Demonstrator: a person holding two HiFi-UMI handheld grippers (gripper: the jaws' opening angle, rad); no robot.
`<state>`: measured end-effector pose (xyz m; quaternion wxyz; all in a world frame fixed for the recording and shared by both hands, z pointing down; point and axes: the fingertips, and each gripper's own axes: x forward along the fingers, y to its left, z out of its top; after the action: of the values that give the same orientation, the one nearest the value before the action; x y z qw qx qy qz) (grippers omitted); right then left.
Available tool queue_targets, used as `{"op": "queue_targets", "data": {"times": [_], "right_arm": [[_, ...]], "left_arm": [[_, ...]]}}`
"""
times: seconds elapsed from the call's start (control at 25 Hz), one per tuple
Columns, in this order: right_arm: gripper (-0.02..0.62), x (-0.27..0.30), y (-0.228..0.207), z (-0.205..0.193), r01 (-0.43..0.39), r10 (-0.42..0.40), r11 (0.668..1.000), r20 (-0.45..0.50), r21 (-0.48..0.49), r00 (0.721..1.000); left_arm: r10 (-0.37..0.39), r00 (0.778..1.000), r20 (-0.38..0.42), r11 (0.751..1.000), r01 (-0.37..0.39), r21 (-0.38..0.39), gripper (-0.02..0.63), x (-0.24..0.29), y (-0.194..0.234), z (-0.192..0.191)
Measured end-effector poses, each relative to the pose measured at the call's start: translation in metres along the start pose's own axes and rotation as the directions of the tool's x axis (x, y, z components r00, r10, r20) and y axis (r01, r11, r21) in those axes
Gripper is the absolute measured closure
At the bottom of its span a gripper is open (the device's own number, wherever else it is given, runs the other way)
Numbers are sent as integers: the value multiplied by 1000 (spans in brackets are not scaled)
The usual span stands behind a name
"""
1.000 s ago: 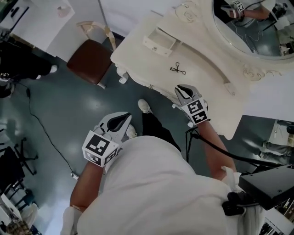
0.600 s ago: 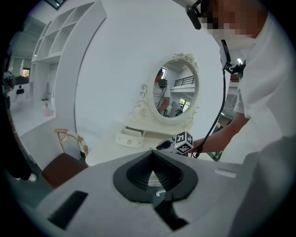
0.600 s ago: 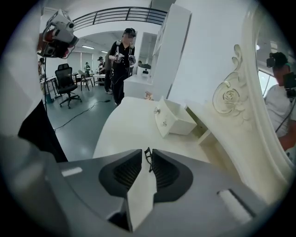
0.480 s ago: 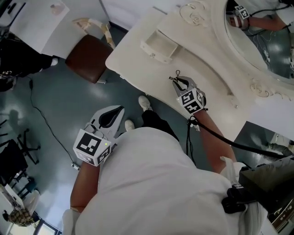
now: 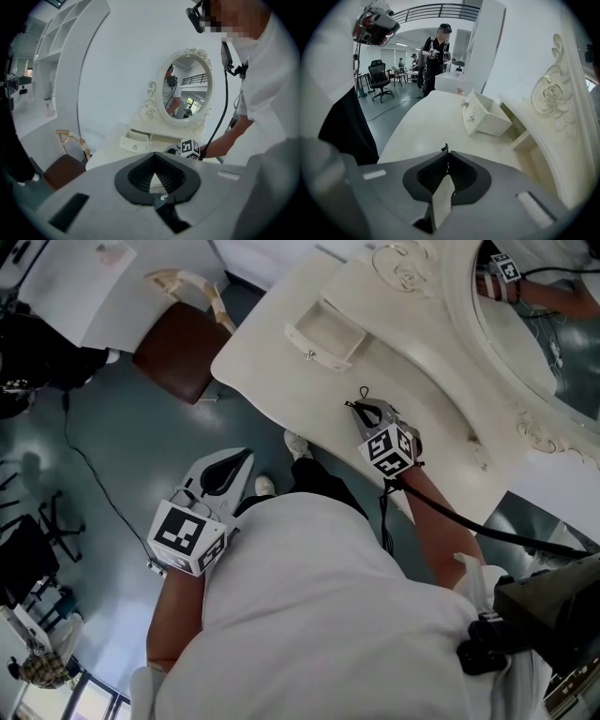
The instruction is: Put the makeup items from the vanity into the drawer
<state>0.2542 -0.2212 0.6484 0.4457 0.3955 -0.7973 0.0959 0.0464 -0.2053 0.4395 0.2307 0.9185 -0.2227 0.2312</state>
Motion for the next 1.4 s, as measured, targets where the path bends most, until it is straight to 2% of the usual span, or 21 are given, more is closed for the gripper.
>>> {"op": "queue_targets", "data": {"times": [0.44,0.76,1.04,1.4], "right_arm": [[580,-34,-25,30,-47,47,999,50,9,998],[580,-59,-69,92,-60,58,998,141,9,988],[580,-34,-92,129,-113,103,993,195,45,975],[581,18,-104,150,-165,154,985,177,50,972]], "left_arm": [[-3,1000,20,1000,2,13,603,22,-2,18],[5,999,36,1000,-6,17,603,28,-9,26],[54,997,53,999,-54,-3,603,20,-1,30],[148,987,69,988,-144,-59,603,-2,16,25]]}}
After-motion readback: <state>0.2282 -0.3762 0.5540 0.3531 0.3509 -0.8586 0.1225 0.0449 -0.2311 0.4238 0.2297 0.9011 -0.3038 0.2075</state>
